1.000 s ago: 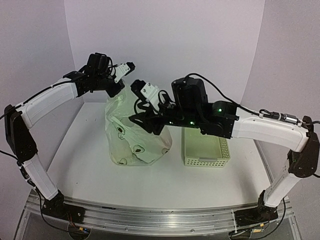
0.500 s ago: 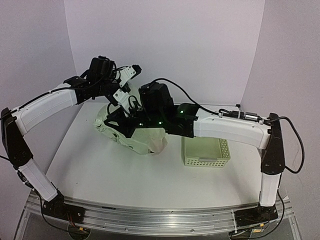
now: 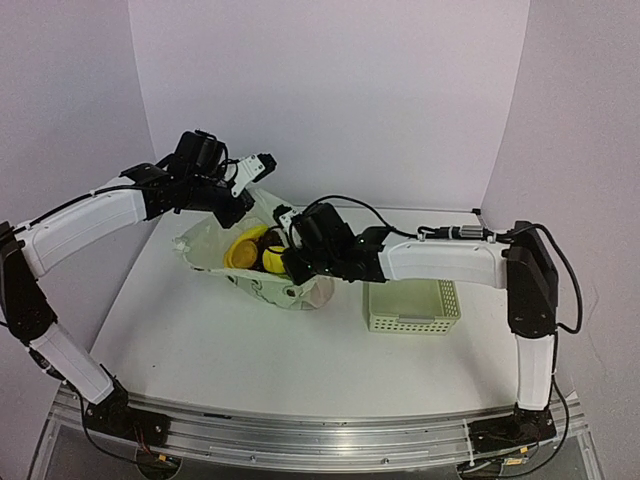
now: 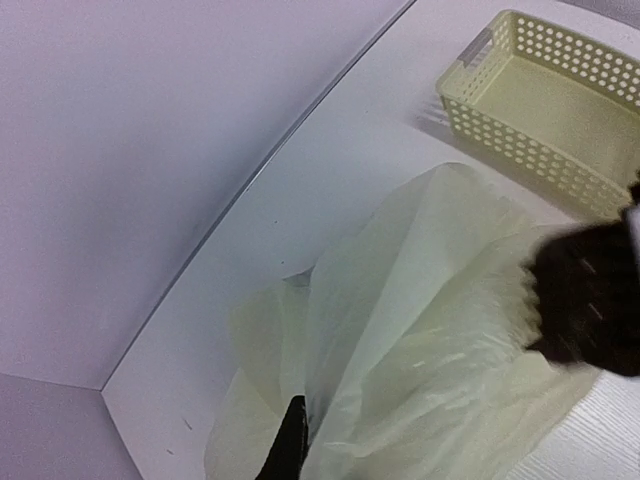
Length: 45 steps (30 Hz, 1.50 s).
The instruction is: Untie the knot of the plastic bag and take out the fruit
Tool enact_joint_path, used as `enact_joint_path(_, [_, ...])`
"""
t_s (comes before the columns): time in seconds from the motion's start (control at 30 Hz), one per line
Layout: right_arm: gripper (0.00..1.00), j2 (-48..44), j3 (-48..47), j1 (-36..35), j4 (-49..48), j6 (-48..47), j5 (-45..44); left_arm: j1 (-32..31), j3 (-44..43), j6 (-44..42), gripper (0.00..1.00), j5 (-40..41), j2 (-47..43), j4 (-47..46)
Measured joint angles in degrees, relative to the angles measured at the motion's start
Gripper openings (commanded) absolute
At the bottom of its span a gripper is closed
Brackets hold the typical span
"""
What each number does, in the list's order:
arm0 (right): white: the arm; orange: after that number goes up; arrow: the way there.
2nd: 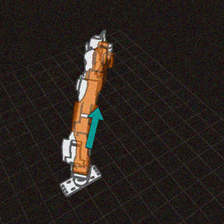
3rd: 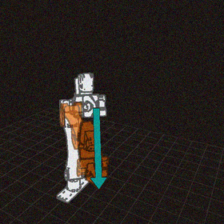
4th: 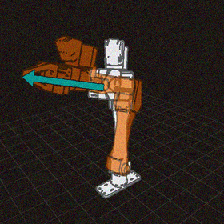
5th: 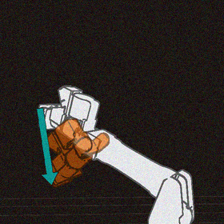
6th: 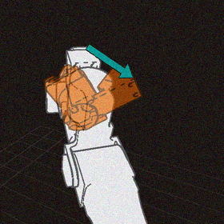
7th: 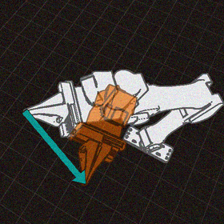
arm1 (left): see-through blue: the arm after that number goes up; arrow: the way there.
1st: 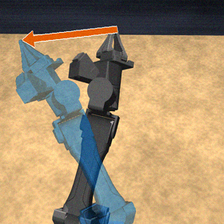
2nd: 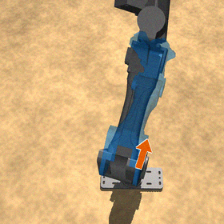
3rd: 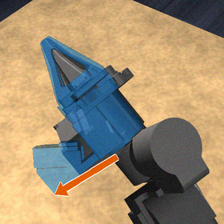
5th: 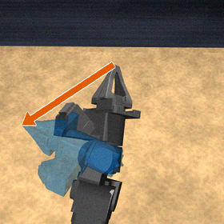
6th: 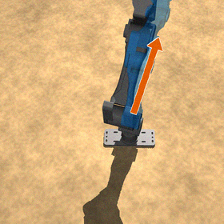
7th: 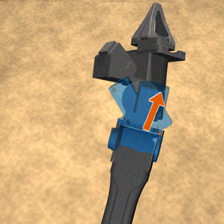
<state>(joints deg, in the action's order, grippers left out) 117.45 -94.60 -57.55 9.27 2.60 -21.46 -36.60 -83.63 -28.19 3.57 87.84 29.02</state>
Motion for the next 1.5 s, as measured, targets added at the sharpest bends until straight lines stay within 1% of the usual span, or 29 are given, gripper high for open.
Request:
enact_joint_path(0.07, [0.24,0.08,0.52,1.54,1.07,0.23,-3.24,0.0,0.45,1.69,0.0,-2.31,-1.71,1.74])
enact_joint_path(0.17, [0.28,-0.26,1.54,3.01,1.27,-1.22,-5.76,-0.34,3.79,5.15,0.0,-6.78,-5.66,3.67])
enact_joint_path(0.27, [0.34,-2.54,4.53,3.26,2.5,-4.59,-4.69,-0.79,6.75,8.25,0.0,-10.03,-8.36,5.15])
enact_joint_path(0.37, [0.43,-7.45,8.99,2.81,4.42,-8.85,-0.9,-0.98,7.81,10.3,0.0,-13.02,-9.47,5.48])
enact_joint_path(0.5, [0.6,-16.11,12.87,1.55,9.07,-13.64,3.69,-0.97,9.15,11.9,0.0,-15.86,-10.77,4.61])
enact_joint_path(0.6, [0.73,-23.87,13.74,-0.41,12.03,-16.33,5.1,-0.98,10.29,12.6,0.0,-17.14,-11.58,3.79])
enact_joint_path(0.63, [0.75,-26.09,13.72,-1.25,12.3,-17.04,5.17,-0.98,10.53,12.89,0.0,-17.42,-11.66,3.58])
enact_joint_path(0.67, [0.75,-28.22,13.63,-2.17,12.48,-17.72,5.23,-0.98,10.76,13.17,0.0,-17.67,-11.7,3.32])
enact_joint_path(0.7, [0.73,-30.07,13.22,-3.37,12.71,-18.2,5.23,-0.98,10.99,13.3,0.0,-17.94,-11.7,2.94])
enact_joint_path(0.77, [0.62,-31.07,10.9,-5.63,13.05,-18.65,5.46,-0.97,11.28,13.52,0.0,-18.14,-11.7,2.38])
enact_joint_path(0.83, [0.45,-29.65,7.64,-7.75,12.63,-18.5,6.71,-0.98,11.53,13.67,0.0,-18.25,-11.7,1.54])
enact_joint_path(0.9, [0.31,-25.44,4.02,-9.37,10.71,-17.79,8.94,-0.96,11.87,13.82,0.0,-18.29,-11.7,0.69])
enact_joint_path(0.97, [0.21,-20.57,2.16,-10.37,7.83,-16.02,10.35,-0.98,12.2,14.31,0.0,-18.26,-11.7,0.08])
enact_joint_path(1.07, [0.1,-13.11,3.08,-10.61,2.03,-14.28,10.28,-0.96,12.82,15.27,0.0,-17.61,-11.7,-1.05])
enact_joint_path(1.13, [0.07,-8.31,4.91,-10.45,-2.51,-14.11,8.77,-0.96,13.05,16.44,0.0,-17.13,-11.7,-1.26])
enact_joint_path(1.3, [0.08,2.08,3.99,-10.07,-10.34,-16.45,3.25,-0.96,13.66,19.63,0.0,-16.86,-11.57,-2.22])
enact_joint_path(1.43, [0.09,5.6,3.29,-9.61,-13.46,-16.43,0.76,-0.84,14.06,21.87,0.0,-16.87,-10.66,-2.97])
enact_joint_path(1.5, [0.09,5.87,4.64,-9.57,-15.08,-15.44,-0.02,-0.41,14.51,22.46,0.0,-16.91,-10.2,-3.81])
